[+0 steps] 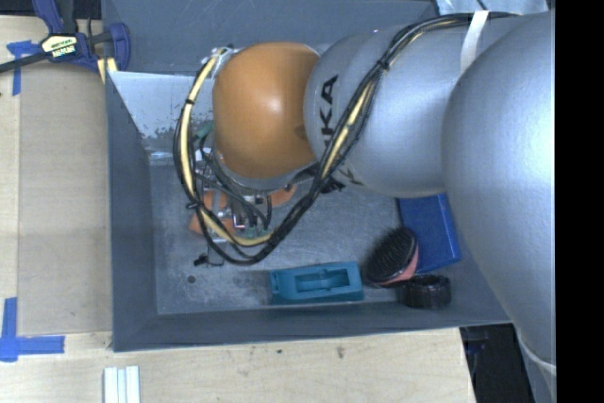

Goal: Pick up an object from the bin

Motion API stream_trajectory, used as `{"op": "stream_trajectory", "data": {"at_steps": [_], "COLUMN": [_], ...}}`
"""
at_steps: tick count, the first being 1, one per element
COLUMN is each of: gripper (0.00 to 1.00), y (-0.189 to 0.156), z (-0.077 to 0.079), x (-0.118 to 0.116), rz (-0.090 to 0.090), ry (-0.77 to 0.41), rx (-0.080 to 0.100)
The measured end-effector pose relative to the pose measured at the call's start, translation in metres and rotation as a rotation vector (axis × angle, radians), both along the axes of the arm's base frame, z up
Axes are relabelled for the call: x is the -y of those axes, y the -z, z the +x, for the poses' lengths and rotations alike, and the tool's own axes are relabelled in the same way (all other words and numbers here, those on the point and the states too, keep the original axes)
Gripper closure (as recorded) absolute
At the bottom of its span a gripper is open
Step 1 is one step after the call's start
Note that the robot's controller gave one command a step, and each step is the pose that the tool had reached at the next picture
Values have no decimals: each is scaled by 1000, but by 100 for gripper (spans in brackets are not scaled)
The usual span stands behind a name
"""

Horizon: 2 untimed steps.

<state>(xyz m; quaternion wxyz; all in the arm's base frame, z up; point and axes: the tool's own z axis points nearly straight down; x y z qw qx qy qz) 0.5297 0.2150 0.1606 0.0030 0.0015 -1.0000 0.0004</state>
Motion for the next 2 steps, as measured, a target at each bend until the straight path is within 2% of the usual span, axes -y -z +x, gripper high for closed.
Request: {"op": "stream_trajectory", "data": {"at_steps": [1,2], "gripper": [0,0], "y": [-5,-4], "z": [2,3], "x": [1,1], "rz": [2,2], "ry": [3,3], "rx": [8,8]}}
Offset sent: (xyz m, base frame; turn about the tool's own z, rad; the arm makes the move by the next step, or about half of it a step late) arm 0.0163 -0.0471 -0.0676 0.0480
